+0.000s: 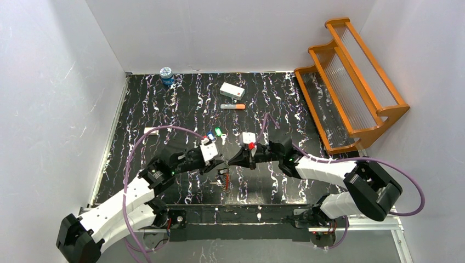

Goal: Put the keys on the keyring

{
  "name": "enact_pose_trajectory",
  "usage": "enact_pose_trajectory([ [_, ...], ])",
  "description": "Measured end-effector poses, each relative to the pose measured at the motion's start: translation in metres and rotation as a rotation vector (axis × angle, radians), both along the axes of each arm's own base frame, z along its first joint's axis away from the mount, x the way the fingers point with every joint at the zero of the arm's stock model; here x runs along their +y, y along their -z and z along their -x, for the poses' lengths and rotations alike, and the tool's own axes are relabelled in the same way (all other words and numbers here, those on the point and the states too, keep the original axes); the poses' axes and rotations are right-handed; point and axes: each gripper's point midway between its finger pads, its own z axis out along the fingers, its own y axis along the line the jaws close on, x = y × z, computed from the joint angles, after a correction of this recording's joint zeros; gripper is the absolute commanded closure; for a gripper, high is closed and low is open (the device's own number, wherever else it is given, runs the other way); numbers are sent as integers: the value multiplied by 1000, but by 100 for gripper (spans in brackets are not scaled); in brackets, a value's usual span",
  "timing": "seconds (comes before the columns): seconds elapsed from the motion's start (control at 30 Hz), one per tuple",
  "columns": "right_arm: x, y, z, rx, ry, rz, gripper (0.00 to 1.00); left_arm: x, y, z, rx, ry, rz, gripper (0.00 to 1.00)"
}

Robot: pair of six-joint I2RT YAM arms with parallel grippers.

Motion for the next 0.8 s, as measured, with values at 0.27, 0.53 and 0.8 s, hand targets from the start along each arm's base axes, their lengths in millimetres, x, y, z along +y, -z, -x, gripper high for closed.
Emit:
enact_pose_trajectory([
  [0.27, -4, -15, 5, -6, -8, -72, 99, 4, 14, 7, 19, -42, 107, 68],
  [0.53, -4, -27, 8, -20, -24, -112, 99, -4, -8, 12, -22, -12, 230, 70],
  [0.8, -4, -29, 11, -17, -36, -118, 99, -12, -11, 15, -8, 34, 257, 80],
])
